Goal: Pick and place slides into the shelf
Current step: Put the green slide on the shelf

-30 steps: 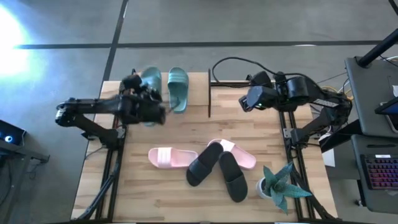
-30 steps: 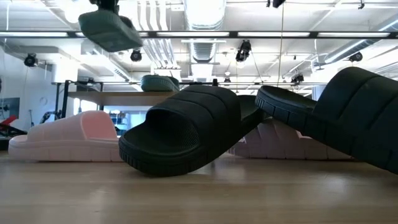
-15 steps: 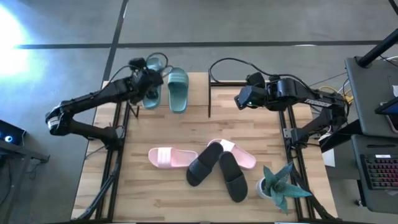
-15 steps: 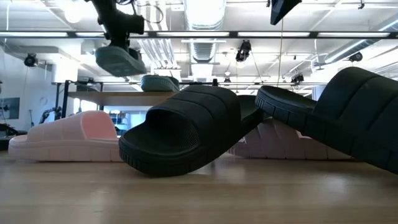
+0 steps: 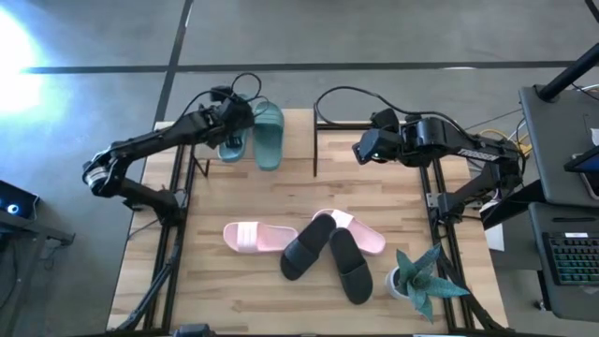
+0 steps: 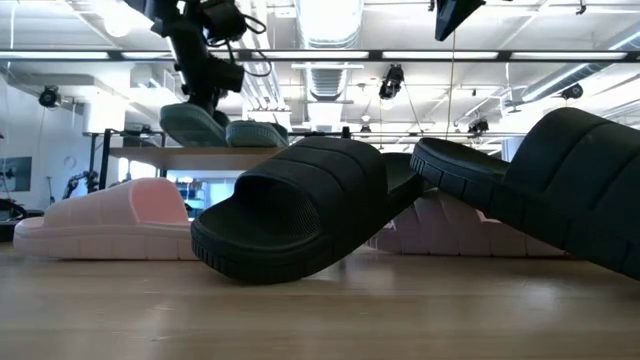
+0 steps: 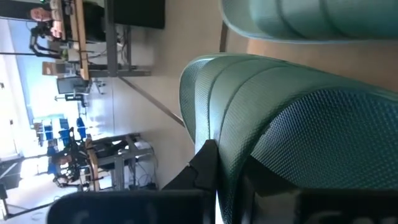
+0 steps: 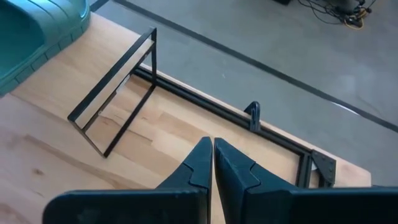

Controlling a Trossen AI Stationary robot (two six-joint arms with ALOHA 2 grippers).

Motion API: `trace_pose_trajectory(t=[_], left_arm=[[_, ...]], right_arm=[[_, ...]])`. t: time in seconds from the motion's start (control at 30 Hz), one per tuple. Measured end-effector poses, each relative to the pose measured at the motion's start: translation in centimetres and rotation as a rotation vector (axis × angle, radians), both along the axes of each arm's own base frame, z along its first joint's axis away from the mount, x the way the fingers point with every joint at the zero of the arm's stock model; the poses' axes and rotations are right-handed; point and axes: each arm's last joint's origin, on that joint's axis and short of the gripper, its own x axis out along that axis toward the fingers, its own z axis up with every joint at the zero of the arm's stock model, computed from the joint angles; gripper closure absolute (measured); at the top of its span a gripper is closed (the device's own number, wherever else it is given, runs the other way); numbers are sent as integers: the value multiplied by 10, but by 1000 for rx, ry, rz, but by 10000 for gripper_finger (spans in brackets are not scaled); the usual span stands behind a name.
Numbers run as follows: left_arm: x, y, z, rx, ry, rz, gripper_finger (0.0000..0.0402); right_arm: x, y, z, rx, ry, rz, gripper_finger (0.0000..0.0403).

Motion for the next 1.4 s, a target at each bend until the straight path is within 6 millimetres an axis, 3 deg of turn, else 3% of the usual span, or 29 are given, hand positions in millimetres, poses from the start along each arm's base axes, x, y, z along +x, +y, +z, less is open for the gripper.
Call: trace_pose_trajectory(t=[0.27, 0.4, 0.5, 0.6, 0.67, 0.83, 1.13, 1.4], left_arm=[[-8, -4, 11, 28, -35, 8, 401], [-14, -8, 34, 74, -130, 25, 401], [-16, -11, 58, 90, -295, 15, 401], [-11, -14, 76, 66, -450, -55, 401], [-3, -14, 81, 96, -451, -64, 401], [8, -9, 72, 141, -228, -65, 401], [0, -10, 63, 80, -148, -74, 401], [4, -6, 29, -21, -88, -56, 401]], right_arm=[[0, 0, 0, 2, -1, -5, 394], [0, -1, 0, 1, -1, -9, 394], [0, -2, 0, -2, 0, -14, 394], [-1, -3, 0, -2, 0, -20, 394], [-1, -4, 0, -2, 0, -24, 394], [-1, -6, 0, -1, 2, -29, 394], [-1, -5, -1, 3, 0, -32, 394], [-2, -10, -1, -6, 15, -42, 394]])
